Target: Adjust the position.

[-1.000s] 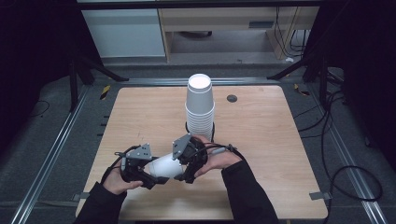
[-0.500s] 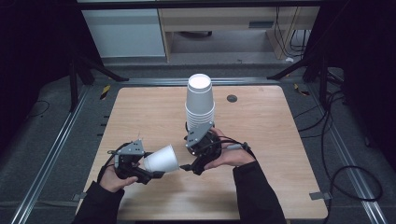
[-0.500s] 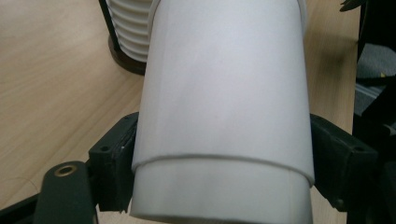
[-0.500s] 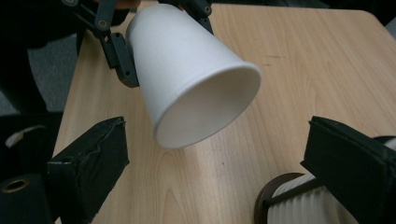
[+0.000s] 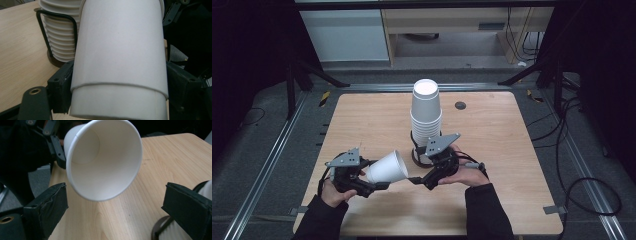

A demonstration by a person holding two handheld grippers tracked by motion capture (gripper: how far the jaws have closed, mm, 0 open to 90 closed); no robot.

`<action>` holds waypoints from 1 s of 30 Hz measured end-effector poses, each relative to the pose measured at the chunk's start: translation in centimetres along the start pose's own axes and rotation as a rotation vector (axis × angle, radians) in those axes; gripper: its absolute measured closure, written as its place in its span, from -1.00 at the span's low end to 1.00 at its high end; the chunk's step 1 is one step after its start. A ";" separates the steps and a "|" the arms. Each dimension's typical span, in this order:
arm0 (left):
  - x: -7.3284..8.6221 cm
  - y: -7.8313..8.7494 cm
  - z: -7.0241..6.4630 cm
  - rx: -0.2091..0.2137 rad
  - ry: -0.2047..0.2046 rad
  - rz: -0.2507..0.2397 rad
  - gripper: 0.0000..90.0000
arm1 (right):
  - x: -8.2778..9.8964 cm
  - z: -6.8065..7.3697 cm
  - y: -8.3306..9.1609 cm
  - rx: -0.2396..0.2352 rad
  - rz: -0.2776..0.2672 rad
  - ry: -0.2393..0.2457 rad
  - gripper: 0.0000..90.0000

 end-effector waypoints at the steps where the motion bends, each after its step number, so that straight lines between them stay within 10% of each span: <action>1: 0.0 -0.1 -0.1 0.003 -0.002 0.000 -0.56 | 0.1 0.1 -0.1 -0.008 -0.015 -0.010 -0.87; 30: 0.1 -1.3 -1.5 0.080 -0.027 0.029 -0.55 | 0.9 1.4 -2.5 -0.146 -0.071 -0.082 -0.92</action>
Point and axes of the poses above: each handheld gripper's, and its own axes: y roughly backward along the jaws, x roughly out of its underside, z roughly to its left, the point moved 5 cm from there along -y, roughly forward along the jaws, and after that the axes turned 10 degrees about -z, right-handed, at the moved point
